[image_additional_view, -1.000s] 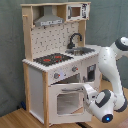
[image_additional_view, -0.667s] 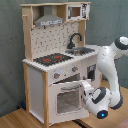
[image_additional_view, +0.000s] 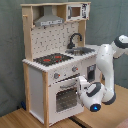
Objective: Play with the kitchen
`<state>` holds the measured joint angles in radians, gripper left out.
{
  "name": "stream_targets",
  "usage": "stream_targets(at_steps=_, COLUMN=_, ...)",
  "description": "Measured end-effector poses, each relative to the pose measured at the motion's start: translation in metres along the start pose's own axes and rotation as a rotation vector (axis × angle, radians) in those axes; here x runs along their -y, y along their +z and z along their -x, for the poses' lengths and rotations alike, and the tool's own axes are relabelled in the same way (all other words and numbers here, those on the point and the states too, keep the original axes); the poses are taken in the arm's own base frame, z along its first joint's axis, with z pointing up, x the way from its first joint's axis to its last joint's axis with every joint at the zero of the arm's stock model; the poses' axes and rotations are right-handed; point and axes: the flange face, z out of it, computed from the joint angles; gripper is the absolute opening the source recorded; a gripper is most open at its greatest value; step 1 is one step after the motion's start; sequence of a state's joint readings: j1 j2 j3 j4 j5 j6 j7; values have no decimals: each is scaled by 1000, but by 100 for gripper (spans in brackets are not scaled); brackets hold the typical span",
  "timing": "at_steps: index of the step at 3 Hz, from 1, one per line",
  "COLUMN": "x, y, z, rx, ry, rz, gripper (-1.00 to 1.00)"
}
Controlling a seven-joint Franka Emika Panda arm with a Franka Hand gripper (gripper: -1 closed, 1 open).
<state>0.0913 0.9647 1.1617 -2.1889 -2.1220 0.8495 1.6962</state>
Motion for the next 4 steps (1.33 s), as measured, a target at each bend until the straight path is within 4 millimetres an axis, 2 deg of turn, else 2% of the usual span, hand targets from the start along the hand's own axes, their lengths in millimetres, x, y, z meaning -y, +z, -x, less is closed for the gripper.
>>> stream_targets(at_steps=1, x=-5, y=20, z=-18, rx=-28, ry=69, rz=16, gripper=100)
stream_targets(at_steps=2, x=-5, y=41, z=-26, rx=-37, ry=108, rz=-10, gripper=100)
stream_targets(at_steps=3, x=-19, y=7, z=-41, rx=-72, ry=101, rz=-77, gripper=100)
stream_targets(at_steps=4, x=-38, y=-19, z=-49, rx=-102, ry=88, rz=-84, gripper=100)
